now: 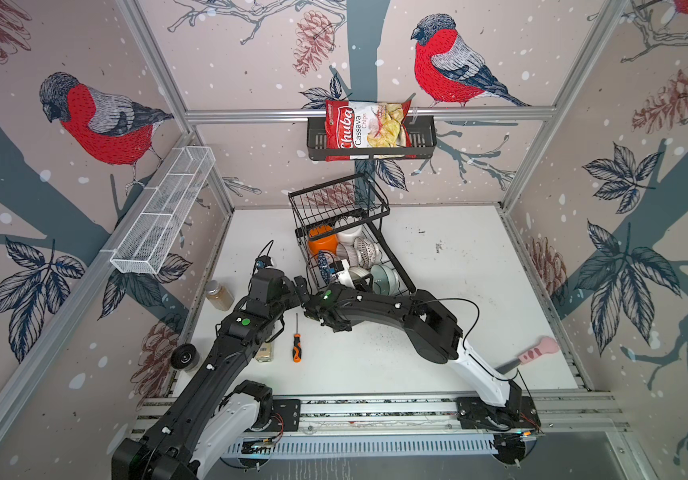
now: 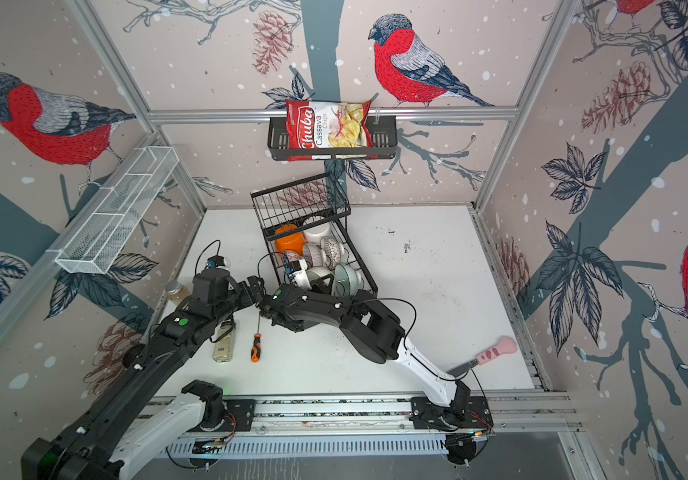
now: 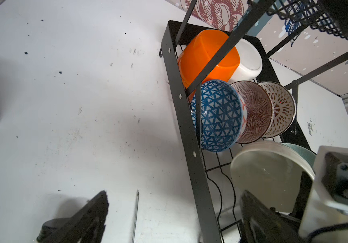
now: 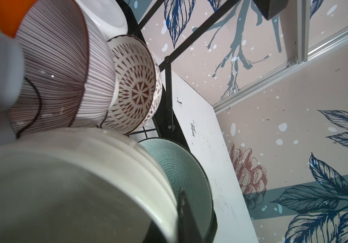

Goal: Load the bowls into the dish rack
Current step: 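Lower the cream bowl into the slot beside the teal bowl with the right gripper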

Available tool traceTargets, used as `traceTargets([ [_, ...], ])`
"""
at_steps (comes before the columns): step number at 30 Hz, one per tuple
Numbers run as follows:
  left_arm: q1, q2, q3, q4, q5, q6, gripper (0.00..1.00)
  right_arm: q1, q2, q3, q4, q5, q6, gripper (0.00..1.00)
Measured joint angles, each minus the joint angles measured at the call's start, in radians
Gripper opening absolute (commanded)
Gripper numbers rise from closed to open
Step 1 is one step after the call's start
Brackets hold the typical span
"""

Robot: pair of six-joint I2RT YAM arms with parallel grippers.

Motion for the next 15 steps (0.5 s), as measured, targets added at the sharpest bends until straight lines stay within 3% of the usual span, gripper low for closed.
traceTargets([
  [15,0.003,0.008,0.000,0.006,0.003,0.001,0.97,-0.031,-0.006,-0.005,-0.019,0.003,0.004,0.00],
])
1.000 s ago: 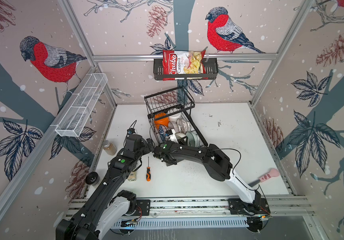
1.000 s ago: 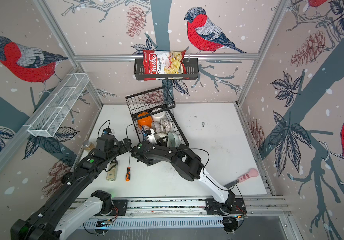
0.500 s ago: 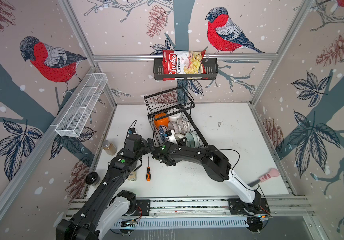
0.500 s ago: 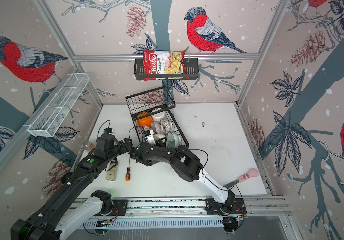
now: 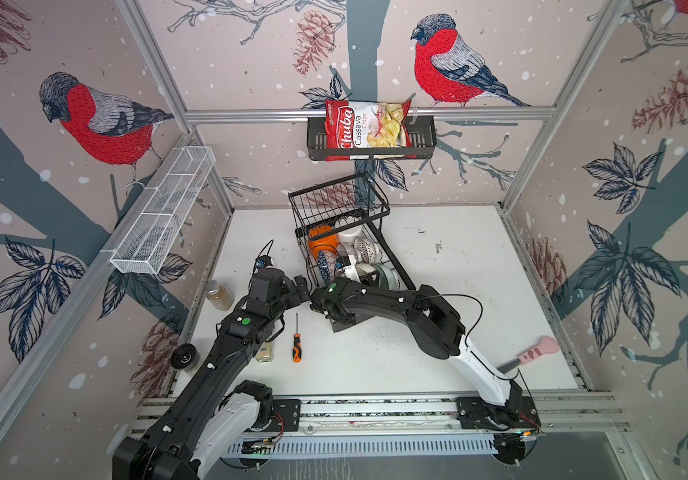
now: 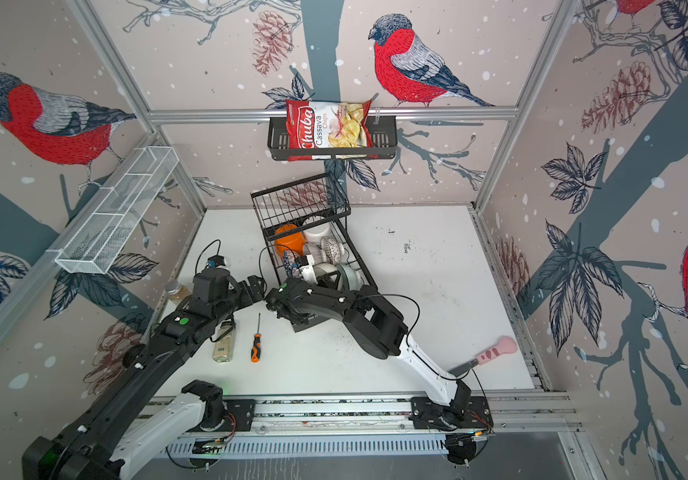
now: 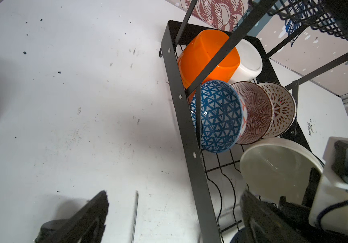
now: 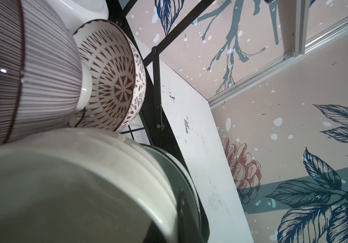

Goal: Load the bowls into the dish rack
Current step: 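Lower the cream bowl into the slot beside the teal bowl with the right gripper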

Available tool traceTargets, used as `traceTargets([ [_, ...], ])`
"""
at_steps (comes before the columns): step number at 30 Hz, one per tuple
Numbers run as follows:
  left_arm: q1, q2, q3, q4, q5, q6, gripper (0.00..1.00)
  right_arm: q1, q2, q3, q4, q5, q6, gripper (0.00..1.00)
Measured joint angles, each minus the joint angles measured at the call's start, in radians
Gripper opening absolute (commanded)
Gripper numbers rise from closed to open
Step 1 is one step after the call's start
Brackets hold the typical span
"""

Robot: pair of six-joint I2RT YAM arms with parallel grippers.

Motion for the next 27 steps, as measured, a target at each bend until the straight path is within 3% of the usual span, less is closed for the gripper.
traceTargets([
  [21,0.005,0.015,-0.001,0.008,0.009,0.016,0.97,0.010,0.034,0.016,-0.027,0.050,-0.019,0.00],
  [27,0.005,0.015,-0.002,0.008,0.024,0.017,0.96,0.025,0.061,0.036,-0.055,0.079,-0.019,0.04],
])
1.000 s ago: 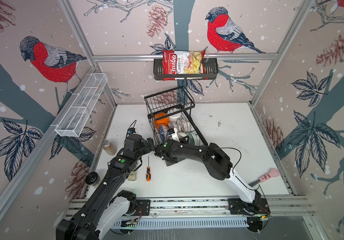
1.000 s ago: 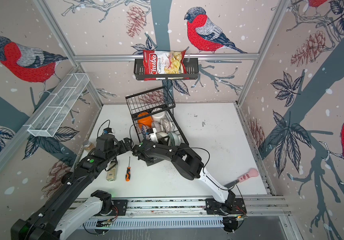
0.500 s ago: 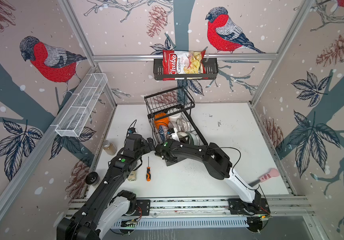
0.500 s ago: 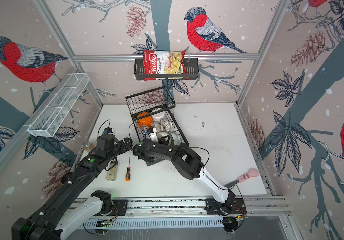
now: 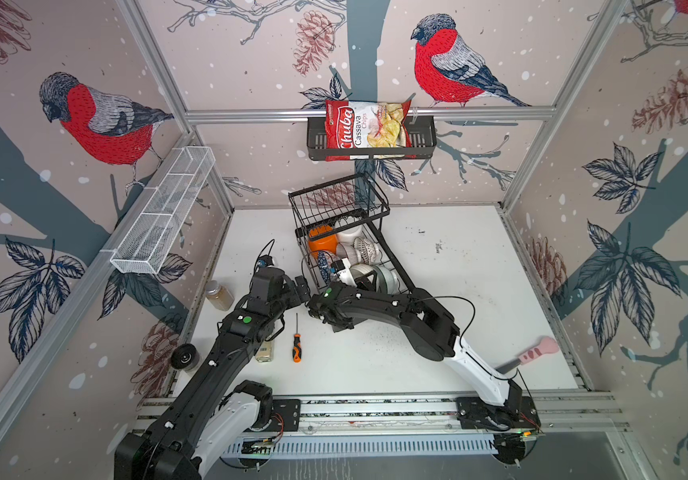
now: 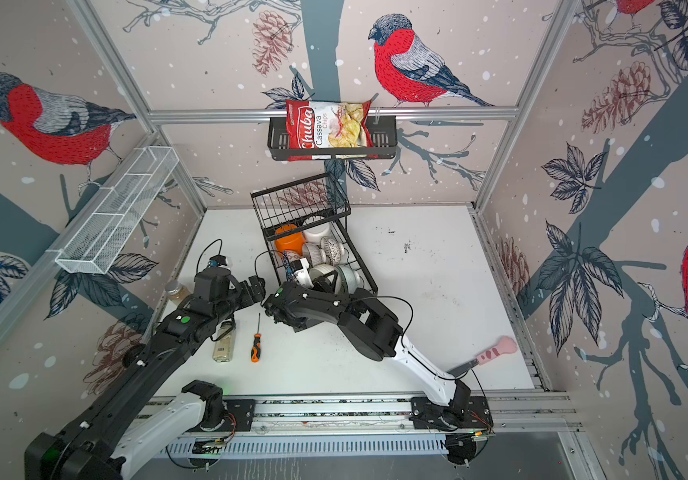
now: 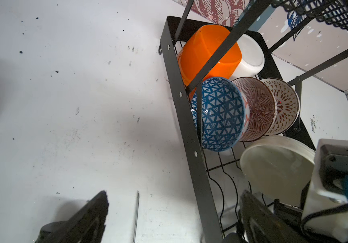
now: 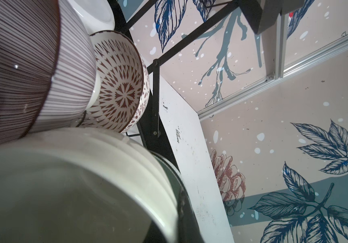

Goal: Load the bowls into the dish rack
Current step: 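Lower the cream bowl into the slot beside the teal bowl with the right gripper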

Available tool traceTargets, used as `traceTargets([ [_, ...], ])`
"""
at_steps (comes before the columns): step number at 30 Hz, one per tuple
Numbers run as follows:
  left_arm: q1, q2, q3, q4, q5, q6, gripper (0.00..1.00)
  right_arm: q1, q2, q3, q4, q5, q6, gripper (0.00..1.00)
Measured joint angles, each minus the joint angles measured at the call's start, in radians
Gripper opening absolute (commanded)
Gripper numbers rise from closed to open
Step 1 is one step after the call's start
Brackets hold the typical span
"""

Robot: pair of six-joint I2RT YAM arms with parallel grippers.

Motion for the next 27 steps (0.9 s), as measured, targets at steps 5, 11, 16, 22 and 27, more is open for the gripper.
traceTargets([
  [5,0.000,-0.005,-0.002,0.000,0.002,0.000,0.96,0.006,0.013,0.012,-0.018,0.018,0.003,0.08],
  [11,0.000,-0.006,-0.006,0.000,0.003,0.000,0.96,0.013,0.019,0.013,-0.030,0.019,0.019,0.13],
  [16,0.000,-0.006,-0.009,0.000,0.006,0.000,0.96,0.015,0.027,0.013,-0.050,0.019,0.026,0.16],
  [22,0.001,-0.011,-0.010,0.000,0.010,0.001,0.96,0.018,0.032,0.016,-0.060,0.019,0.030,0.15],
  [27,0.001,-0.014,-0.011,0.000,0.011,0.001,0.96,0.018,0.031,0.017,-0.060,0.014,0.034,0.13],
])
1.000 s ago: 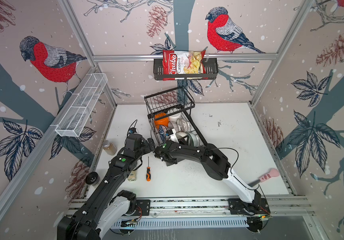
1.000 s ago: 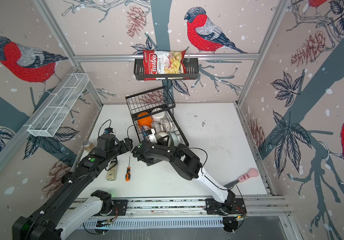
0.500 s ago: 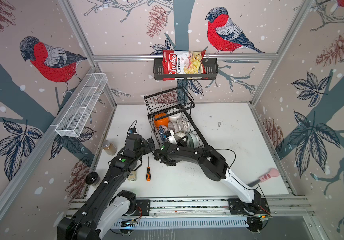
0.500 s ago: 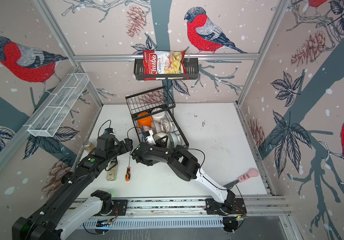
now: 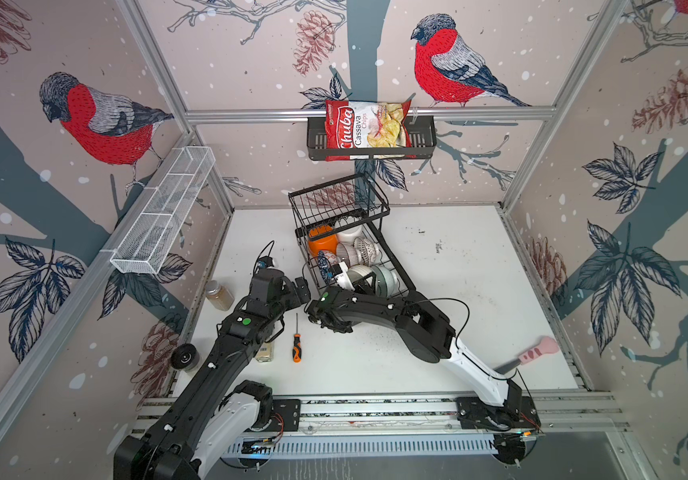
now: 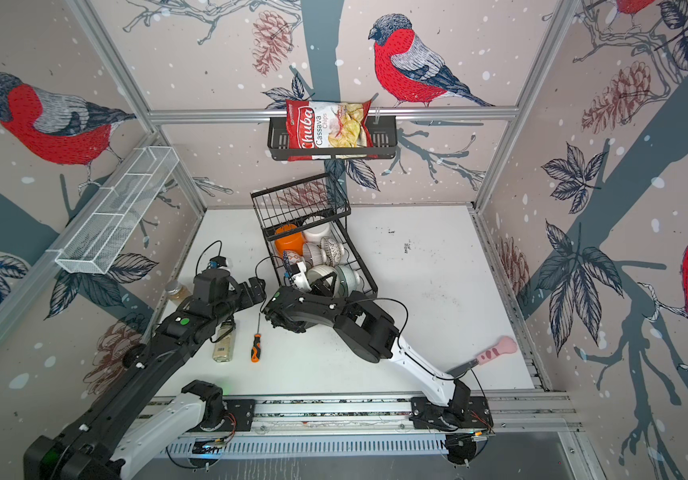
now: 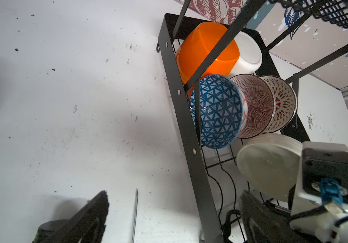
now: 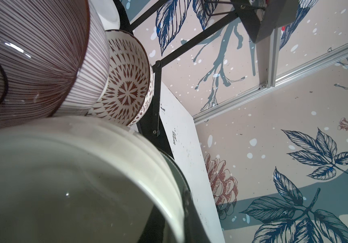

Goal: Load the bowls into the dish rack
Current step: 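Lower the cream bowl into the slot beside the teal bowl with the right gripper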

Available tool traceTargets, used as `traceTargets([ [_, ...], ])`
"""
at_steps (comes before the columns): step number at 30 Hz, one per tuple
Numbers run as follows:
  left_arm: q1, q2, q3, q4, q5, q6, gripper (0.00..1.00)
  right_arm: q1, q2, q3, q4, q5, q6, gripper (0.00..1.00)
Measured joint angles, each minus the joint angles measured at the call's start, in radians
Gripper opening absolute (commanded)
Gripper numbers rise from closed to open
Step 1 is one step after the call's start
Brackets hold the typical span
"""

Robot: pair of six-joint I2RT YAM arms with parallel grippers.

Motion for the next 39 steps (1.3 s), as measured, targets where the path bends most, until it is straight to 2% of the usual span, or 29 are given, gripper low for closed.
traceTargets([
  [2,0.000,0.000,0.000,0.004,0.001,0.000,0.96,0.000,0.000,0.003,-0.002,-0.002,0.011,0.00],
  [3,0.000,-0.001,0.000,0.009,0.005,0.000,0.96,0.000,0.000,0.008,0.013,0.005,0.022,0.00],
  [20,0.000,0.012,0.000,0.026,0.017,-0.002,0.96,-0.034,-0.037,-0.037,0.063,-0.015,0.039,0.00],
  [39,0.009,0.116,0.016,0.105,0.026,-0.003,0.96,-0.061,-0.016,0.028,0.063,-0.034,0.006,0.00],
])
